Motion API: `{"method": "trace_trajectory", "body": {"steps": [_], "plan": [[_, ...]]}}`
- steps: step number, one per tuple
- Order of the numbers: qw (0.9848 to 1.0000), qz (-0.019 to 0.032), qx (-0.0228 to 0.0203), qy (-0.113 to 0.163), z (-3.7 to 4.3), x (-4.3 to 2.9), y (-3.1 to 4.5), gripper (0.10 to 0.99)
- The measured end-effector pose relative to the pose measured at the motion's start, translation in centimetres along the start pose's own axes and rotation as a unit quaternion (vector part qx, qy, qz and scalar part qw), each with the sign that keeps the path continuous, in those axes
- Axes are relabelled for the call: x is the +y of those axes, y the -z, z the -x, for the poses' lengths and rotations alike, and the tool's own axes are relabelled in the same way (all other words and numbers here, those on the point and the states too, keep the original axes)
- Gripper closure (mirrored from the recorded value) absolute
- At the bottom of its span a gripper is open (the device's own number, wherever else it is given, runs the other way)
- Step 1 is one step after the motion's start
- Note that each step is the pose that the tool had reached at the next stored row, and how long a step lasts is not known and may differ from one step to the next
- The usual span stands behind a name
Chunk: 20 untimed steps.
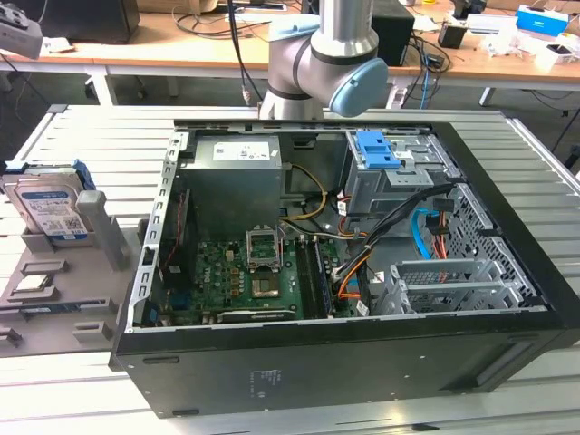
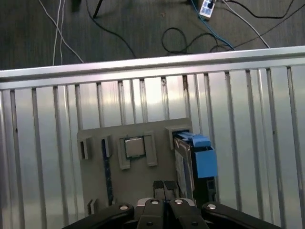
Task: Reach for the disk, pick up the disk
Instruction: 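Pick up the disk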
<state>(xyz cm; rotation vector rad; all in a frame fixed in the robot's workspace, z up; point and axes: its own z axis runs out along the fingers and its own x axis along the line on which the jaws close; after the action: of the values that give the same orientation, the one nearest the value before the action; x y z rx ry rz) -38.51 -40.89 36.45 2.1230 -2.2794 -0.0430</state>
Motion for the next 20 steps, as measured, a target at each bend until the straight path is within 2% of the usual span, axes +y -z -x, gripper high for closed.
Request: {"method": "trace_trajectory", "body": {"steps": [4, 6, 8, 11, 13, 15, 16, 17, 18, 20], "plan": [[0.9993, 0.0000, 0.0014, 0.037, 0.00, 0.00, 0.00, 0.980], [0.9982, 0.0000, 0.0023, 0.059, 0.00, 0.00, 0.00, 0.980], [0.9967, 0.0000, 0.0031, 0.082, 0.00, 0.00, 0.00, 0.980], [0.9931, 0.0000, 0.0045, 0.117, 0.00, 0.00, 0.00, 0.980], [0.9914, -0.0001, 0.0050, 0.131, 0.00, 0.00, 0.00, 0.980], [0.9882, -0.0001, 0.0058, 0.153, 0.00, 0.00, 0.00, 0.980], [0.9861, -0.0001, 0.0063, 0.166, 0.00, 0.00, 0.00, 0.980], [0.9835, -0.0001, 0.0069, 0.181, 0.00, 0.00, 0.00, 0.980], [0.9802, -0.0001, 0.0076, 0.198, 0.00, 0.00, 0.00, 0.980], [0.9759, -0.0001, 0.0083, 0.218, 0.00, 0.00, 0.00, 0.980]]}}
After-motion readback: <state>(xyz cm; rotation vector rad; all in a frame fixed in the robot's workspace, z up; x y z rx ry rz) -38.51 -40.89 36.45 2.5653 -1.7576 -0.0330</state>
